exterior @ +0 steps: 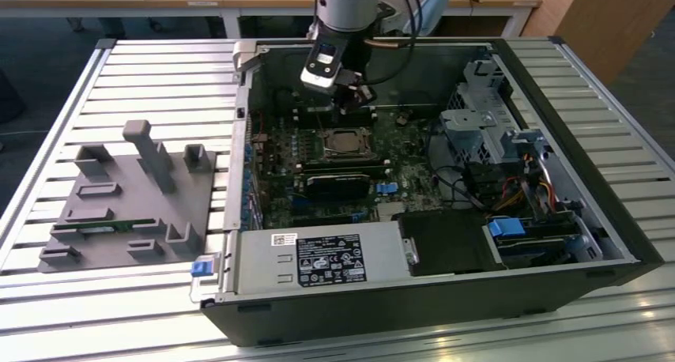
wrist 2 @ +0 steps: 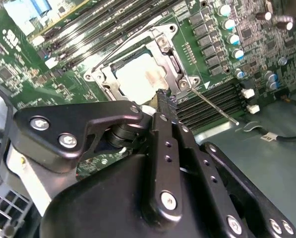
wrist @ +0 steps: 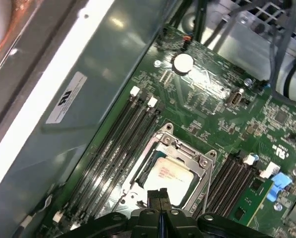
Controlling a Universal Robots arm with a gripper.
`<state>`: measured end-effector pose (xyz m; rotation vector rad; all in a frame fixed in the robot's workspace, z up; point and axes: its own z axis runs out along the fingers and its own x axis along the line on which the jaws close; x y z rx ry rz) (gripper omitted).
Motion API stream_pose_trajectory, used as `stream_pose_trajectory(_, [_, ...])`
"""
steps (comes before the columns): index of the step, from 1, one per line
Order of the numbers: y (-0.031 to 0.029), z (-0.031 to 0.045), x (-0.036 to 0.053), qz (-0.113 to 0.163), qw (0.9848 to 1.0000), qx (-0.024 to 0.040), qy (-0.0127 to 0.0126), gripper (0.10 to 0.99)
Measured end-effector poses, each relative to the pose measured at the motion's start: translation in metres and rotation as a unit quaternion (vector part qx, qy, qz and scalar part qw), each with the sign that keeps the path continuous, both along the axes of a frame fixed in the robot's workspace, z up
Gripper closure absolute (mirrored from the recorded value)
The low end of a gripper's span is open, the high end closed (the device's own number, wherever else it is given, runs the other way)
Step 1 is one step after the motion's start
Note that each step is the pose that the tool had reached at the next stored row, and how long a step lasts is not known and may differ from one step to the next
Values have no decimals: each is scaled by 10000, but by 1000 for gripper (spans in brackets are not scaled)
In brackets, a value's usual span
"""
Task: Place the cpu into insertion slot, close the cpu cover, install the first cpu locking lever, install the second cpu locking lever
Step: 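Install the first cpu locking lever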
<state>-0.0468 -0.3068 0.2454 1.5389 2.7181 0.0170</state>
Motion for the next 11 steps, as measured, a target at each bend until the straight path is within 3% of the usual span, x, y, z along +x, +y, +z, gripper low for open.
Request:
stream_pose_trajectory(6, [0, 0, 0, 545, 9985, 0, 0, 976])
stream_pose_trajectory(11, [0, 0, 0, 1001, 9950, 0, 0, 976])
